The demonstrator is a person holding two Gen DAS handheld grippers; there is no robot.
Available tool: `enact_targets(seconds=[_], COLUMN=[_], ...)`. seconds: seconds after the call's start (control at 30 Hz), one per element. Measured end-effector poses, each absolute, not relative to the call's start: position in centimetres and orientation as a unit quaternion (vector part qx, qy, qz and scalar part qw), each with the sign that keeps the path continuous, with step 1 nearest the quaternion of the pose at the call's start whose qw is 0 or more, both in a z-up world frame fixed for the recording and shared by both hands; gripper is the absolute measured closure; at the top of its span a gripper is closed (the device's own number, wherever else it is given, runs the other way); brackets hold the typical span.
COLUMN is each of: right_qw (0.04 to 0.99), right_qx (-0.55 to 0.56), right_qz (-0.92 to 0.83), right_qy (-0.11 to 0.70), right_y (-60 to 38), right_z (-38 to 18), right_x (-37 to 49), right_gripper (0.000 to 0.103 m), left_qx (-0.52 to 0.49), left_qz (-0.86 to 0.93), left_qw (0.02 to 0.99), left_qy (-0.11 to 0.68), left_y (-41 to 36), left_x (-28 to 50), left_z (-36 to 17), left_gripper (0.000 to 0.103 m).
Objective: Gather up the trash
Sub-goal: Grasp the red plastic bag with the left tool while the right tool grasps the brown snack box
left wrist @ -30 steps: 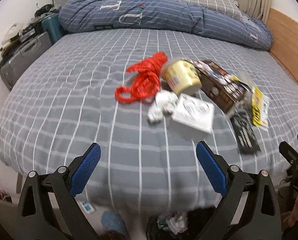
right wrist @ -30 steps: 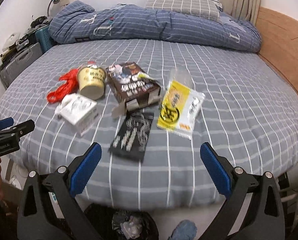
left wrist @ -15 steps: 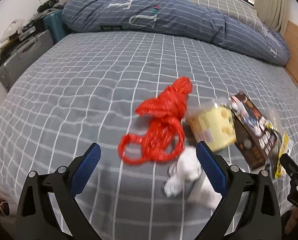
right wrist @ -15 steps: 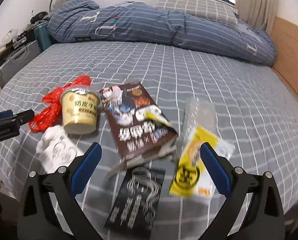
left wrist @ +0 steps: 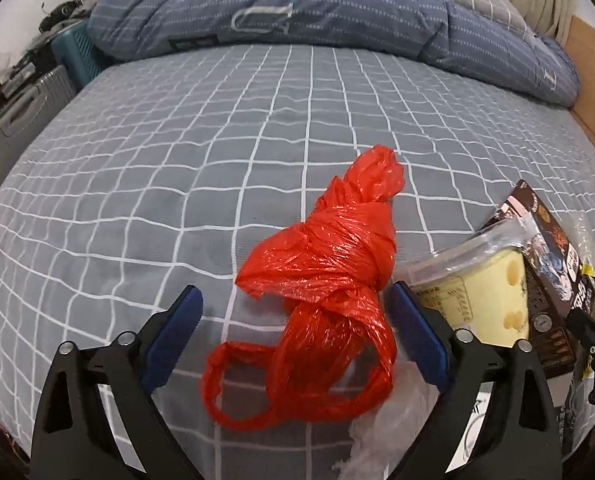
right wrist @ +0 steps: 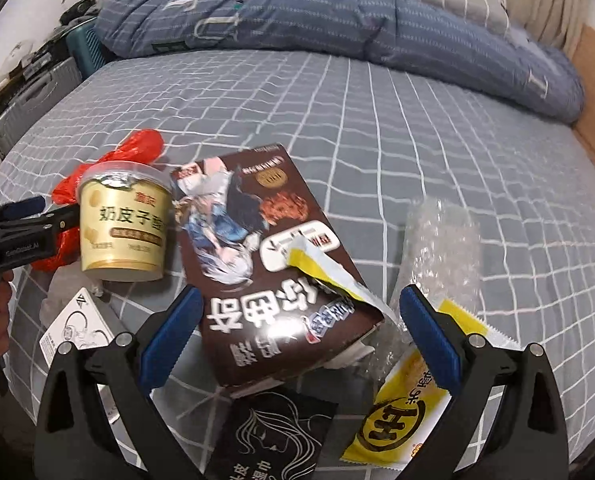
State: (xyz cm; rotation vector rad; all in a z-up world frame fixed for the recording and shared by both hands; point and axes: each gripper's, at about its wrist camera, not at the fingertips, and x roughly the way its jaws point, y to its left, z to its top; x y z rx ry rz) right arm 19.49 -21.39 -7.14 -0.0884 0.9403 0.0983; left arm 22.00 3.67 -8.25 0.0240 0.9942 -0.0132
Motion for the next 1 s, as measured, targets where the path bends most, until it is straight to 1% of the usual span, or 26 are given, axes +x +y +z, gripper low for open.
enact_targets(seconds=[0.1,0.2,0.27,0.33,0.4,0.47,0.63,0.77,0.87,1.0], right_qw=[0.884,0.876,0.873,0.871,0.867,0.864,0.856,0.858,0.859,0.866], right_qx=[-0.045,-0.058,-0.065,-0.065,-0.057,-0.056,-0.046,-0.047,-0.050,-0.045], right_qz=[0.067,0.078,0.079,0.075,0.078,0.080,0.087,0.088,0.087,0.088], right_qy=[0.460,0.471,0.477,0.481,0.488,0.494,0.507,0.504,0.502,0.491], right_y=[-21.2,-20.8,-20.7,-20.9,-21.2,-21.3,-21.4,-21.0,-20.3,-20.1], right_z=[-7.1,-7.3,-7.5,-7.7,-8.0,-8.2,-9.0,-9.2,-9.4,-9.2], right_x=[19.3,19.2,19.2,19.2,19.3,19.4,20.1,20.4,20.5,20.3], right_gripper=[0.008,0.008,0.008,0.008,0.008,0.008,0.008,0.008,0.008,0.010], left_qx=[0.005,0.005,0.005,0.004,0.000,-0.003,0.001,0.003,0.008,0.001], left_qz=[-0.006,-0.009,-0.014,-0.017,-0.019,-0.022,-0.025,-0.025,-0.027,-0.028], left_qw=[0.878,0.877,0.875,0.873,0.871,0.868,0.866,0.867,0.868,0.869], left_qy=[0.478,0.481,0.485,0.487,0.491,0.495,0.500,0.498,0.496,0.494], left_y=[4.0,4.1,4.0,4.0,4.0,4.0,3.6,3.3,3.1,3.3], left_x=[22.4,22.6,22.7,22.8,22.8,22.7,22.5,22.4,22.3,22.3], left_z=[-8.6,-9.0,-9.1,-9.3,-9.5,-9.8,-10.1,-10.0,-9.9,-9.7], left_gripper=[0.015,0.019,0.026,0.030,0.037,0.046,0.054,0.065,0.071,0.073])
